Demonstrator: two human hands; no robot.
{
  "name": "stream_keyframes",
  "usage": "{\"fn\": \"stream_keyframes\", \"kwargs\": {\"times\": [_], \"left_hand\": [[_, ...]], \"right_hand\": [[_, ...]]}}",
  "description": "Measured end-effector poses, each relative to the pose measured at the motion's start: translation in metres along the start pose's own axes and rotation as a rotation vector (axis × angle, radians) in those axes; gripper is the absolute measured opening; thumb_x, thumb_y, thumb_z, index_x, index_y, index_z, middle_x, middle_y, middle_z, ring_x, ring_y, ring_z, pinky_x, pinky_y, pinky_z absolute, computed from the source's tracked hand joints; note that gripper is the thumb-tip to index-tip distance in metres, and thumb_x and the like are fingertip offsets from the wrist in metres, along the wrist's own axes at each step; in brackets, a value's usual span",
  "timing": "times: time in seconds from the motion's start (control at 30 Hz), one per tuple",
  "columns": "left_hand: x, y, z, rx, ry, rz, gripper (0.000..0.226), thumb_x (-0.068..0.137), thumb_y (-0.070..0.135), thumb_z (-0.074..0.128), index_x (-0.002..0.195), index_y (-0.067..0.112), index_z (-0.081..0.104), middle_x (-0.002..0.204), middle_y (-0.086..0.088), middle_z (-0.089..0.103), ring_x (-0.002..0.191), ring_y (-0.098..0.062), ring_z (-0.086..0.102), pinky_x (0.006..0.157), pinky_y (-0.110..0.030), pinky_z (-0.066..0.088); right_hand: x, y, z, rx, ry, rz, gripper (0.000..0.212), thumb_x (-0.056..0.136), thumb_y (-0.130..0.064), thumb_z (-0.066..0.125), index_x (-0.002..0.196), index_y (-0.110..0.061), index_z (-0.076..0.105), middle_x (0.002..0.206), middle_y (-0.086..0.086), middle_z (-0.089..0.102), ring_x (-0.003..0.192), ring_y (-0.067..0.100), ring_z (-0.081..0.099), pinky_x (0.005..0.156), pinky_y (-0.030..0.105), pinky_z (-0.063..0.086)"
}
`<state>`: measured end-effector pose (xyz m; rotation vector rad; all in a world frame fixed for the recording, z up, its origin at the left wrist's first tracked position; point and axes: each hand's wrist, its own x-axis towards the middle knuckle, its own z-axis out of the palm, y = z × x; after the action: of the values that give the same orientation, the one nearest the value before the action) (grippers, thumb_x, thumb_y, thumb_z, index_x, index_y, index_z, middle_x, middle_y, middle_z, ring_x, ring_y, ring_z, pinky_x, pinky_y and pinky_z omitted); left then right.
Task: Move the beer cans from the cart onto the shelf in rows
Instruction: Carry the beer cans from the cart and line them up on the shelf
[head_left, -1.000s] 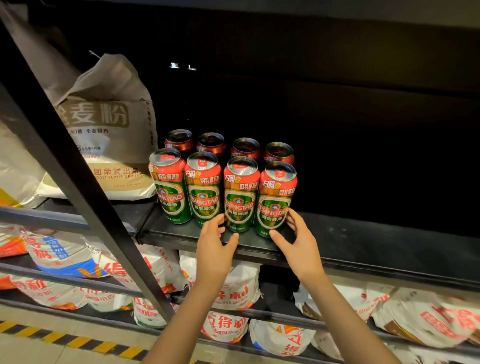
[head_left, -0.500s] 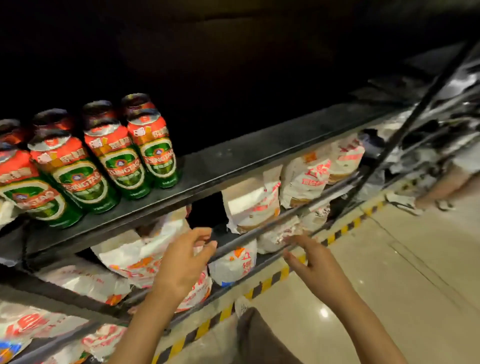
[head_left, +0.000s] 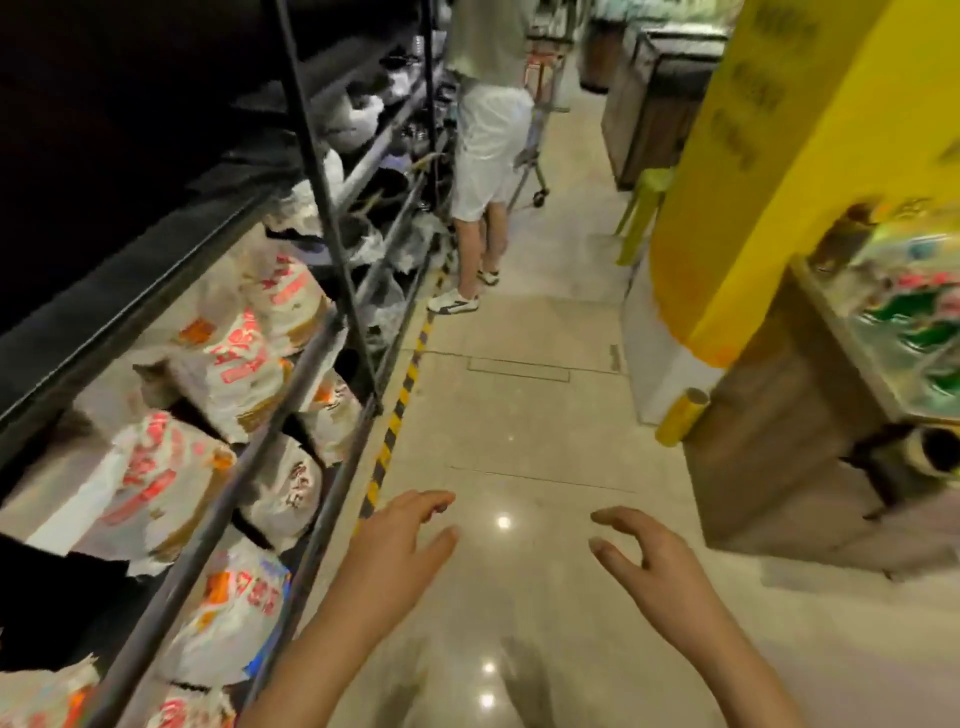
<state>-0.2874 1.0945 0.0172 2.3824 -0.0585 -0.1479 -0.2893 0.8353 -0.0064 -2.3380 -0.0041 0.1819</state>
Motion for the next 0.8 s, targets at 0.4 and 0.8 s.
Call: {"fn": "stream_keyframes", "kwargs": {"times": [0.4, 0.8], "left_hand": [[0.021, 0.274, 0.259, -0.233, -0.285, 0.3, 0.034, 0.089, 0.028, 0.06, 0.122, 0.03, 0.057, 0.113, 0.018, 0.059, 0.106, 0.001, 0.054, 0.086, -0.013, 0.04], [0.046, 0.447, 0.41, -0.209, -0.526, 0.418, 0.031, 0.088, 0.029, 0.061, 0.119, 0.031, 0.057, 0.109, 0.021, 0.058, 0.094, 0.018, 0.049, 0.073, 0.004, 0.036]], "right_hand": [[-0.172, 0.223, -0.239, -0.008, 0.394, 0.362, 0.02, 0.09, -0.032, 0.061, 0.108, -0.038, 0.056, 0.112, -0.023, 0.057, 0.11, 0.0, 0.053, 0.082, 0.019, 0.037], [-0.215, 0.349, -0.362, 0.156, 0.511, 0.538, 0.019, 0.091, -0.029, 0.06, 0.109, -0.037, 0.057, 0.113, -0.022, 0.057, 0.111, 0.0, 0.05, 0.087, 0.013, 0.036]]}}
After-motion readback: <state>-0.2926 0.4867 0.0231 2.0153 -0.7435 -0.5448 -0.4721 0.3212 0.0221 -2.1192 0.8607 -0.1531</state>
